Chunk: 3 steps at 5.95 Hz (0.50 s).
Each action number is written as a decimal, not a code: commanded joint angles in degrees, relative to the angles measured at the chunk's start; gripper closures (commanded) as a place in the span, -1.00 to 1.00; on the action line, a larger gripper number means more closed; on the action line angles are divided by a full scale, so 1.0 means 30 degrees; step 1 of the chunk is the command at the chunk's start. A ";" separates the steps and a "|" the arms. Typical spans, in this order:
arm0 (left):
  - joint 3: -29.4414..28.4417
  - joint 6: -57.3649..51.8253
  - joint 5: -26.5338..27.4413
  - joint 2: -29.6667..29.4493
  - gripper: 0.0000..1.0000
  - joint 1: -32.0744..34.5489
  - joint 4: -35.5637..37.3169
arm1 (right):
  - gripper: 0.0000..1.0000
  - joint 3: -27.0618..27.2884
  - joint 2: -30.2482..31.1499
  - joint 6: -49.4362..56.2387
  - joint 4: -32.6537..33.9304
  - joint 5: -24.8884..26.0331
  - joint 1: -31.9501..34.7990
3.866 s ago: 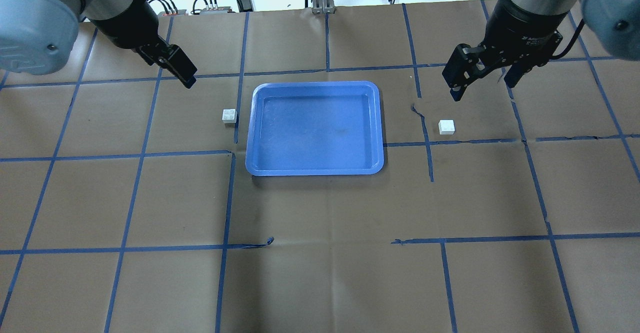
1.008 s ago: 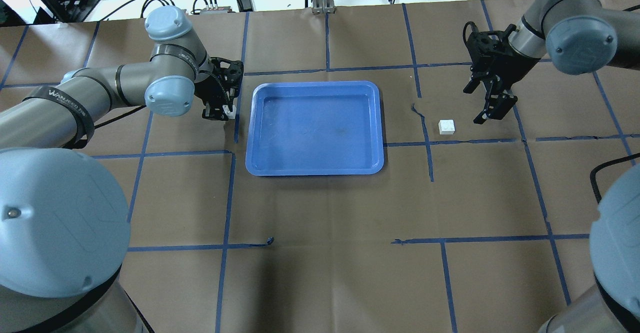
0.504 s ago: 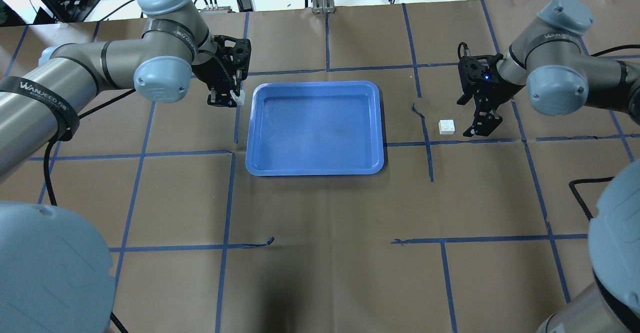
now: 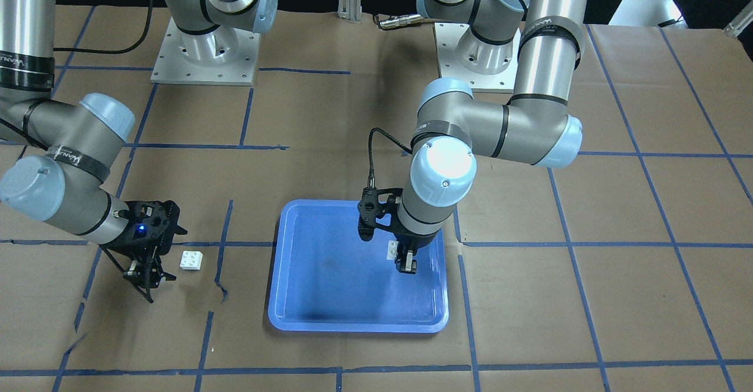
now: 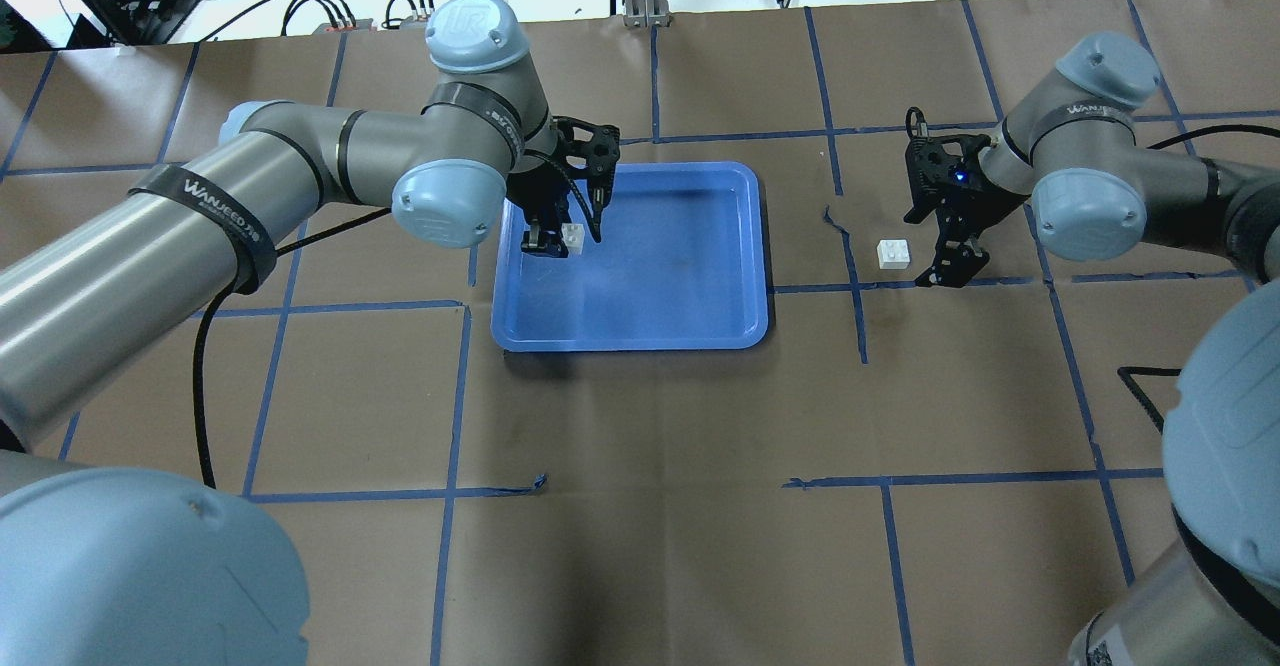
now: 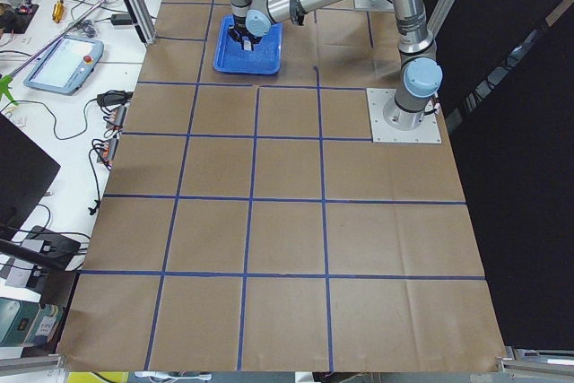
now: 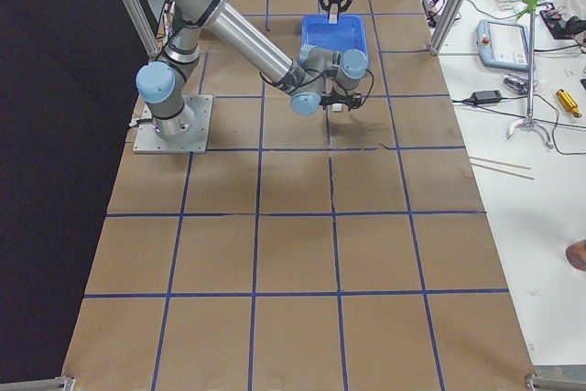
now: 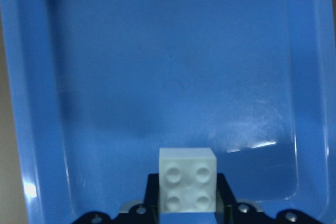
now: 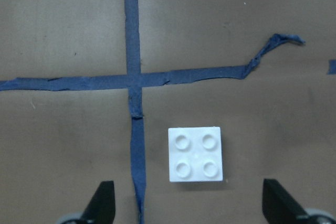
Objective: Assemble white blocks and place on blue tray
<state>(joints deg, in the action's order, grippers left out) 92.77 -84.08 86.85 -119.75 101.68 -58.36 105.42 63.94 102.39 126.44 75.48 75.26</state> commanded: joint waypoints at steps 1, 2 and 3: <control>-0.0015 0.1423 0.0111 -0.1447 0.97 0.1022 0.1519 | -0.99 0.0045 -0.0014 0.0001 0.0244 -0.0023 0.0050; -0.0073 0.1454 0.0169 -0.1392 0.96 0.1348 0.1553 | -0.97 0.0045 -0.0014 0.0030 0.0623 -0.0690 0.0051; -0.0161 0.1484 0.0112 -0.1537 0.89 0.1380 0.1583 | -0.90 0.0074 -0.0014 0.0001 0.0597 -0.0726 0.0051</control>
<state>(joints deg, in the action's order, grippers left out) 92.51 -79.83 87.26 -123.96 105.39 -53.87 105.58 63.90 102.43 127.99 73.84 75.40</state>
